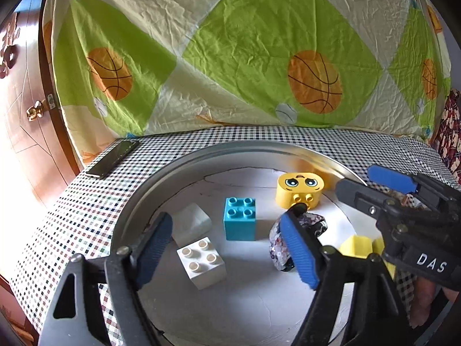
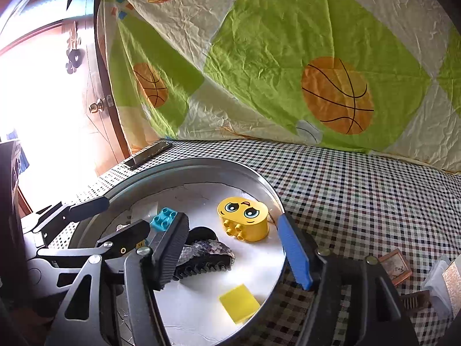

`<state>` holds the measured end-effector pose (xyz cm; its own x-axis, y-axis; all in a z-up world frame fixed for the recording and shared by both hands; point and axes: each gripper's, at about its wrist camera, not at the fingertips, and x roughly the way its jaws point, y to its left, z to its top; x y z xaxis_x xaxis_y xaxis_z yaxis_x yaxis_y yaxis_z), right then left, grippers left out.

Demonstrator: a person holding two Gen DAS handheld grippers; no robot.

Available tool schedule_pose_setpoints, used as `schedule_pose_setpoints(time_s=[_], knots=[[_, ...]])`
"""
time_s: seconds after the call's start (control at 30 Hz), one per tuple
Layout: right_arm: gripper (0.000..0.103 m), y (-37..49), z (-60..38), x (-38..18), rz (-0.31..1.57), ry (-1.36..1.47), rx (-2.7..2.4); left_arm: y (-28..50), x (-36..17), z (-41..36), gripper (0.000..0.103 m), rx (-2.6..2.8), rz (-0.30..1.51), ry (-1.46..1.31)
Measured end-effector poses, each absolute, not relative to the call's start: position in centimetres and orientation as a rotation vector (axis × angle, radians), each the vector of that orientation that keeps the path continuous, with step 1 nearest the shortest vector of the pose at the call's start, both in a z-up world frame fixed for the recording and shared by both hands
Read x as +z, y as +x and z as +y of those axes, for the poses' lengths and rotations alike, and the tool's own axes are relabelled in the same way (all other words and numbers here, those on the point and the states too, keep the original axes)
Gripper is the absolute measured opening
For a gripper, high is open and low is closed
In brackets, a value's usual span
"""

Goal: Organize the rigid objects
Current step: 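Open both grippers to release the bear block and yellow cube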

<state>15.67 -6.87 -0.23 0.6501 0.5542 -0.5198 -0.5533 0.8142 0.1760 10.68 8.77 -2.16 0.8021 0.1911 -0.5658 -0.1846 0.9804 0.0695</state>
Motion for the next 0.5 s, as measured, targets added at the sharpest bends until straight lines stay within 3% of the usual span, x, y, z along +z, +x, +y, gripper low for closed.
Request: schedule_pose_setpoints(time_s=[0.07,0.27,0.5], knots=[[0.067,15.3,-7.6,-0.1,0.58,0.007,0.62,10.3,-2.0,8.6,0.087,0.202,0.595,0.007],[0.068,13.2,-11.9,0.5,0.491,-0.012,0.522,8.8,-1.6,6.7,0.087,0.152,0.528,-0.031],[0.075,12.4,-19.6,0.2,0.442,-0.04,0.323,8.7,-1.8,0.9,0.094,0.045,0.488,0.001]])
